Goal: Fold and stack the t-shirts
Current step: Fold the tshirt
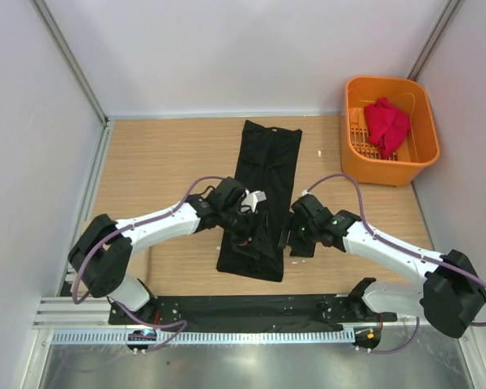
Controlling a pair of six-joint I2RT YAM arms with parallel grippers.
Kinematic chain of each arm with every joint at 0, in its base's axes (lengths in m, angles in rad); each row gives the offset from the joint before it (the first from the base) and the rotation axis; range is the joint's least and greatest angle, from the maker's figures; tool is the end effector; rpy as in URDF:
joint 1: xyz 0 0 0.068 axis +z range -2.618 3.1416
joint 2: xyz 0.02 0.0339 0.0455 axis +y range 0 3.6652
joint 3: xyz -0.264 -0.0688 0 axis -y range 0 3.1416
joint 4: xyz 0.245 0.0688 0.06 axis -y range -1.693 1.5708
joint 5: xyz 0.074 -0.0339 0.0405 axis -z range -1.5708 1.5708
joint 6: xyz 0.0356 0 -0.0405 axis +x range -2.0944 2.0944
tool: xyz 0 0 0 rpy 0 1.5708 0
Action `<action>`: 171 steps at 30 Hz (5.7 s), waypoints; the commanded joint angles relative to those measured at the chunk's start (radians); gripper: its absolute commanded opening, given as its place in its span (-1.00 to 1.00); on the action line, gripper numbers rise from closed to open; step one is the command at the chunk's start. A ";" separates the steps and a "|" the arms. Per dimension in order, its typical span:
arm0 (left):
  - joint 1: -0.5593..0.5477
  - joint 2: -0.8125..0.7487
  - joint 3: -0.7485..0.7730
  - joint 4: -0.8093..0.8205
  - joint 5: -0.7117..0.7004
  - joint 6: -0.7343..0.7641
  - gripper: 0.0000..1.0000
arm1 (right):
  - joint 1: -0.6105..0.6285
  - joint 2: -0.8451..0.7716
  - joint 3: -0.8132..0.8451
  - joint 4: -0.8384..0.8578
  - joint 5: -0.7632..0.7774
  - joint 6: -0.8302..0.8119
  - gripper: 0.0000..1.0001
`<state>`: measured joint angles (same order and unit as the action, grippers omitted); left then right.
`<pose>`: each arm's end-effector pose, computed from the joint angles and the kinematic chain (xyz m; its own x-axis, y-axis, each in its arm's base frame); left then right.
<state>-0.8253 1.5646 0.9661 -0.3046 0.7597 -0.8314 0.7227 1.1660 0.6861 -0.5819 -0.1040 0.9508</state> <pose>0.1966 -0.2491 0.2107 -0.9663 0.2569 -0.0176 0.1603 0.5466 -0.8219 0.1583 0.1446 0.2007 -0.9468 0.2443 -0.2094 0.1288 0.8841 0.4493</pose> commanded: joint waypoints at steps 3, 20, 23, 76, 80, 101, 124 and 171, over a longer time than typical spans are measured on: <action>0.072 -0.107 0.079 -0.303 -0.233 0.146 0.37 | -0.005 0.040 0.010 0.069 -0.063 -0.014 0.25; 0.157 -0.015 -0.064 -0.412 -0.494 0.193 0.19 | 0.004 0.115 -0.066 0.067 -0.082 -0.035 -0.06; 0.140 0.012 -0.055 -0.407 -0.519 0.184 0.09 | 0.020 0.132 -0.068 0.071 -0.082 -0.037 -0.10; 0.207 -0.094 -0.352 -0.075 -0.223 0.063 -1.00 | 0.061 0.063 -0.204 0.123 -0.100 -0.009 -0.48; 0.207 -0.087 -0.372 -0.034 -0.197 0.029 -1.00 | 0.060 0.008 -0.238 0.154 -0.123 0.028 0.05; 0.207 -0.118 -0.449 0.024 -0.166 -0.025 -1.00 | 0.092 -0.106 -0.381 0.146 -0.138 0.154 -0.09; 0.221 -0.215 -0.140 -0.269 -0.203 -0.088 -1.00 | -0.014 -0.109 -0.070 -0.010 -0.094 0.005 -0.98; 0.537 0.778 1.008 -0.375 -0.154 0.004 -0.55 | -0.552 0.948 1.016 -0.091 -0.291 -0.509 -0.62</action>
<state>-0.3046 2.3241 1.8782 -0.6662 0.6109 -0.8452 0.1932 2.0876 1.6001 -0.6933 -0.4038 0.4755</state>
